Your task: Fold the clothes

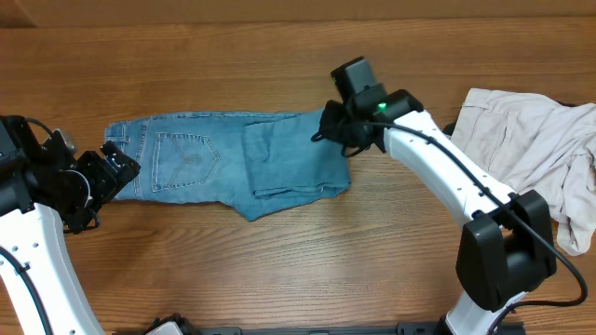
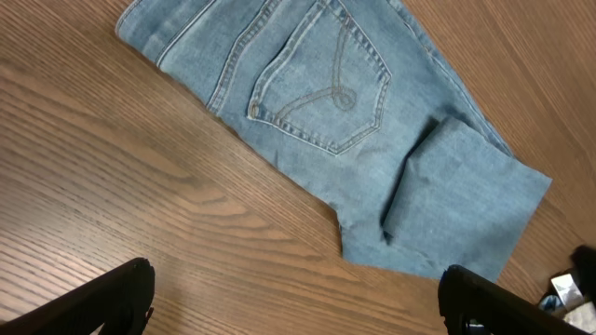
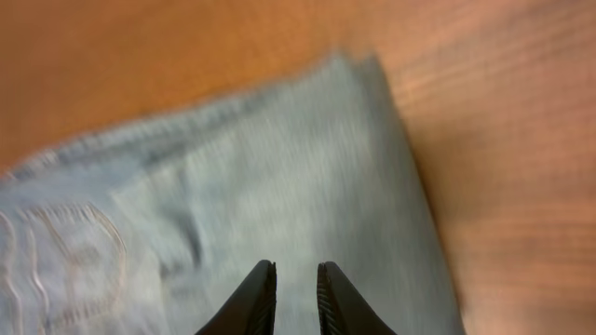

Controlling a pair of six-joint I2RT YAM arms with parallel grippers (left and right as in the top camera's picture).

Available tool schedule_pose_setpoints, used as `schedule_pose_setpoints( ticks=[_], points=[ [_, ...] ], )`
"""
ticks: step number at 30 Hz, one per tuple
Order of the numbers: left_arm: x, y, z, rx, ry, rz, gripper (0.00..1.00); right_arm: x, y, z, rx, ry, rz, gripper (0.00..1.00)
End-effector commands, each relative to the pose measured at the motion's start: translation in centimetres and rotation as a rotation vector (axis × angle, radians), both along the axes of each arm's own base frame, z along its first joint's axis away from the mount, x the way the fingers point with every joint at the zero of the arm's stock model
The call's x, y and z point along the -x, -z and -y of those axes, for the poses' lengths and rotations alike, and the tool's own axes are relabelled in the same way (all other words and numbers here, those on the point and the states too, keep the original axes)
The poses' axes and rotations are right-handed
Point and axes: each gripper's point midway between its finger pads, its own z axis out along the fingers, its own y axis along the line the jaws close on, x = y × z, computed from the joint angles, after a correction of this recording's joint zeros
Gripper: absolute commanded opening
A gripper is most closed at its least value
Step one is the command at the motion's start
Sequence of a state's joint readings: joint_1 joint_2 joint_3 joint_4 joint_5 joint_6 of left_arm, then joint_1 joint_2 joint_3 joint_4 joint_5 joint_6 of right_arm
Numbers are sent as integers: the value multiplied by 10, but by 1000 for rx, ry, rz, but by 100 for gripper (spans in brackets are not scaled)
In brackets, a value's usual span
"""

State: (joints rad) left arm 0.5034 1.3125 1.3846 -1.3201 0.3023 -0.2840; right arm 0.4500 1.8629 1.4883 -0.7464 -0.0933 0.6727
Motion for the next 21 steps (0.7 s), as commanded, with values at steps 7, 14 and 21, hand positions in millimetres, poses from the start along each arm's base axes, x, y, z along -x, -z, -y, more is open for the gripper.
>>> schedule_pose_setpoints(
  ticks=[7,14,21],
  points=[
    [-1,0,2,-5,24,1,100,-37,59,-19,-7,-16,42,19],
    [1,7,3,3,24,-15,100,-38,99,-3,108,9,2,20],
    [-12,3,-4,-35,40,42,100,-24,-60,30,76,40,192,84]
  ],
)
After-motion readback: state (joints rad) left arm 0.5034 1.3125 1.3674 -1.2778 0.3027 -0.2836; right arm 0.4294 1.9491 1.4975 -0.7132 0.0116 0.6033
